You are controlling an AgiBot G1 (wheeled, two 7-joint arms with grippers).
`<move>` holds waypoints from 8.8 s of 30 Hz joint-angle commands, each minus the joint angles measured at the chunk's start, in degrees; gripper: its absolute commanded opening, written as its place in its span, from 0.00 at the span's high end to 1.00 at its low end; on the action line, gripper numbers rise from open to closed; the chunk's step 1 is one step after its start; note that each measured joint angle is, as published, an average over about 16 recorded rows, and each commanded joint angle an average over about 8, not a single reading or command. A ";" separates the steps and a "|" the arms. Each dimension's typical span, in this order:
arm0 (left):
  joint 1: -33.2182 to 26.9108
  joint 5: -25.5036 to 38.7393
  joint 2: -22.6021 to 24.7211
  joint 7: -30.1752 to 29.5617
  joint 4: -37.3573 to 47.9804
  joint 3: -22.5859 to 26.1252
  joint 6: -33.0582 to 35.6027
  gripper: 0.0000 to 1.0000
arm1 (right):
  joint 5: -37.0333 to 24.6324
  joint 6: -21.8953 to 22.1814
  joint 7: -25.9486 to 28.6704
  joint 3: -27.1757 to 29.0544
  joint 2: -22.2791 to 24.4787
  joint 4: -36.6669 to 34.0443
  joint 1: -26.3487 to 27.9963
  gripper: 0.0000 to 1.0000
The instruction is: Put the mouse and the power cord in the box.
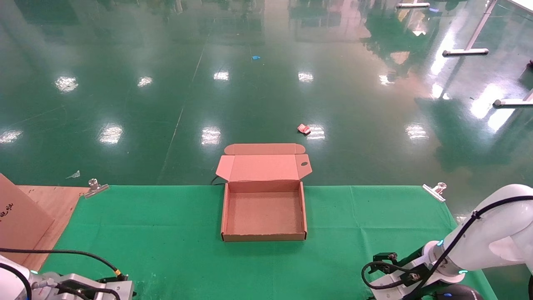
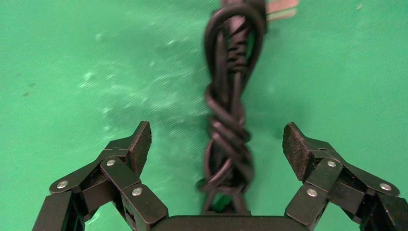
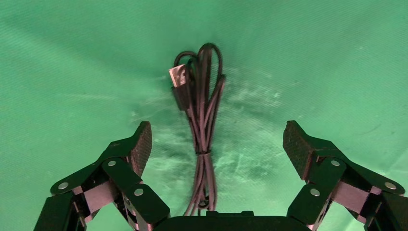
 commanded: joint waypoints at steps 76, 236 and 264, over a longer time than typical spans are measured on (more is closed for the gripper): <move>-33.98 -6.30 4.21 -15.96 -22.39 4.32 19.85 1.00 | 10.58 -23.94 4.12 7.03 -0.96 3.75 31.18 1.00; 0.74 -50.41 -22.88 -12.27 -50.76 10.40 -24.67 0.00 | 30.86 26.27 24.78 -31.23 -6.81 28.50 4.23 0.00; 11.03 -53.17 -22.85 -23.26 -57.65 -7.43 -8.31 0.00 | 48.38 5.85 37.65 -2.68 12.32 45.66 -11.25 0.00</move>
